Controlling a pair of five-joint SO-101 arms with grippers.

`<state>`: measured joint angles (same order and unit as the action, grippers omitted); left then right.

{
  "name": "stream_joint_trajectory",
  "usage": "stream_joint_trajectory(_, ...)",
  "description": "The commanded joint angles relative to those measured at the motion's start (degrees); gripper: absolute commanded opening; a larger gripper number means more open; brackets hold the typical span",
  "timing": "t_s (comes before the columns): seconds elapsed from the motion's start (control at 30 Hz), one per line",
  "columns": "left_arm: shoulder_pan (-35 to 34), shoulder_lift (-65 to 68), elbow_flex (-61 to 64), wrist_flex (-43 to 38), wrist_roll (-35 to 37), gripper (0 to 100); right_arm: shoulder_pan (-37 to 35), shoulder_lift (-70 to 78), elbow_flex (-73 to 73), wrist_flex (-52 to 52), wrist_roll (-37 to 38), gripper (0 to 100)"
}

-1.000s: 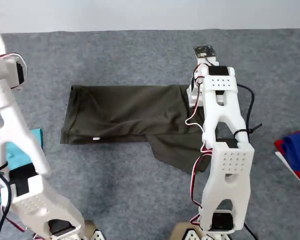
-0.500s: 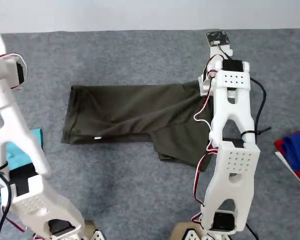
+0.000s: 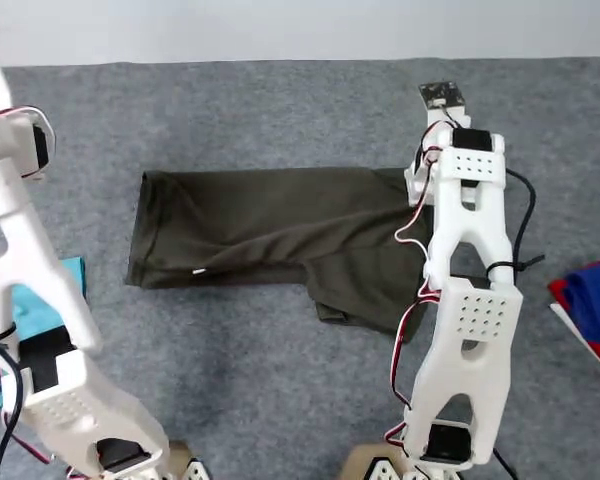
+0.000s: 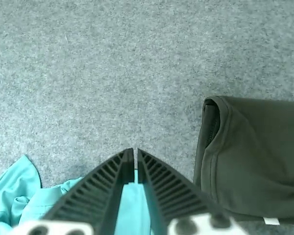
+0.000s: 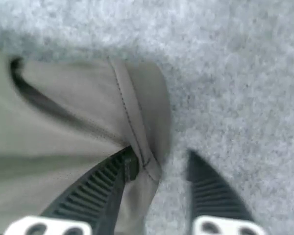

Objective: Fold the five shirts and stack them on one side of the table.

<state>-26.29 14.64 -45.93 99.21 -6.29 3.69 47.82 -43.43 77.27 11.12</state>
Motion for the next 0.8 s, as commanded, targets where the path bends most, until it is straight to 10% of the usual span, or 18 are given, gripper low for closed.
stream_joint_trajectory(0.0, -0.1, -3.2, -0.6, 1.3, -0.7, 2, -0.2, -7.9, -5.1, 3.3, -1.5, 24.9)
stream_joint_trajectory(0.33, 0.0, -7.0, -0.1, 1.3, -0.7, 2, -6.4, -13.8, -7.6, 25.9, -0.9, 24.1)
stream_joint_trajectory(0.77, -0.2, -20.6, 10.9, 1.4, -0.7, 1, -9.5, -24.6, 15.6, 25.5, 3.4, 1.1)
